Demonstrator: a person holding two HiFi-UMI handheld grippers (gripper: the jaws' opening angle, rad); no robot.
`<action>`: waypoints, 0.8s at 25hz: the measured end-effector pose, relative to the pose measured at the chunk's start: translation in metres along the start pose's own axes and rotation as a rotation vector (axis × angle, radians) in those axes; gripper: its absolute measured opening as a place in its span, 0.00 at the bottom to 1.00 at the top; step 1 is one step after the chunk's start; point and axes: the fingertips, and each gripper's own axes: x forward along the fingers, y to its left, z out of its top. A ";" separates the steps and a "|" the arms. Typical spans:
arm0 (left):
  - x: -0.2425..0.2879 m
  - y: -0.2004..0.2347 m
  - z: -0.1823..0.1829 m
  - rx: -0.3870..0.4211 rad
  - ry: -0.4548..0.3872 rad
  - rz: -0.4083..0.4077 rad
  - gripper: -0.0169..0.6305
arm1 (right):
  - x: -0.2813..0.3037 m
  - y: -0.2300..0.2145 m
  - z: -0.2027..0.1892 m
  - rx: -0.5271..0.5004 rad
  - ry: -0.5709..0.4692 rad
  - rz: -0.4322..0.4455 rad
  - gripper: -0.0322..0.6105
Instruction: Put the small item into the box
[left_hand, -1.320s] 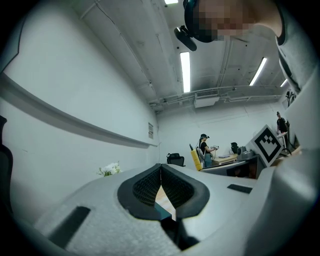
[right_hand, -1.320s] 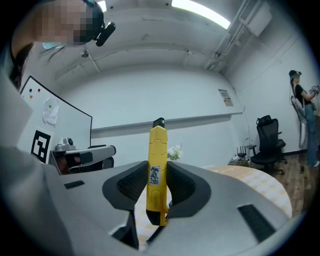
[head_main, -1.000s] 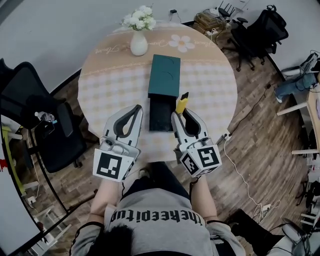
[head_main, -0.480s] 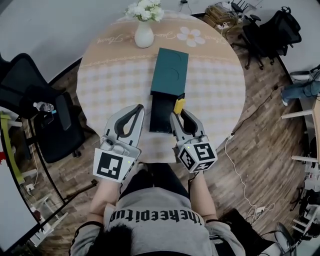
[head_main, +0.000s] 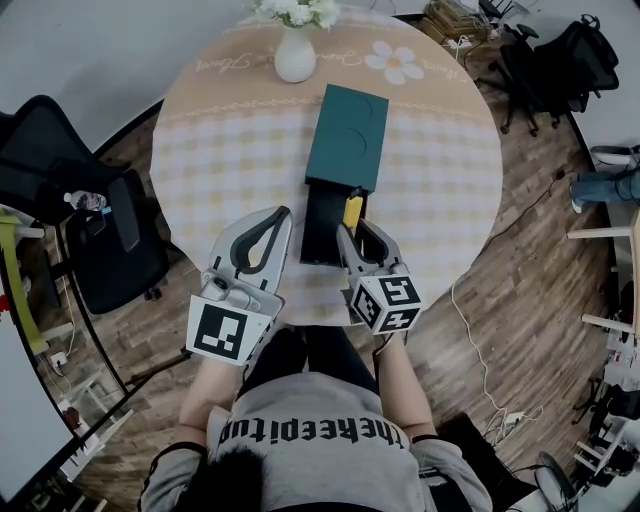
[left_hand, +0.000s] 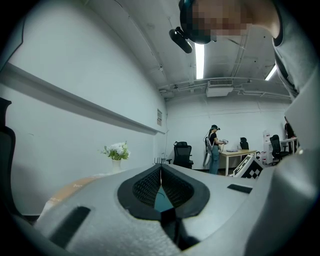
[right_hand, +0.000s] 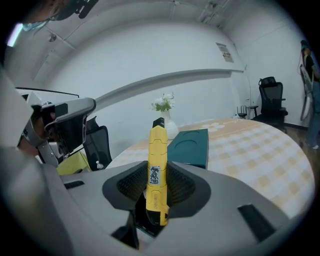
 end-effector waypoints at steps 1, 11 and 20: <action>0.001 0.001 -0.001 -0.004 0.004 0.002 0.05 | 0.003 -0.002 -0.004 0.005 0.015 -0.003 0.23; 0.007 0.014 -0.012 -0.012 0.024 0.018 0.05 | 0.025 -0.016 -0.044 0.043 0.173 -0.054 0.23; 0.016 0.011 -0.018 -0.025 0.040 0.024 0.05 | 0.033 -0.035 -0.066 0.072 0.297 -0.105 0.23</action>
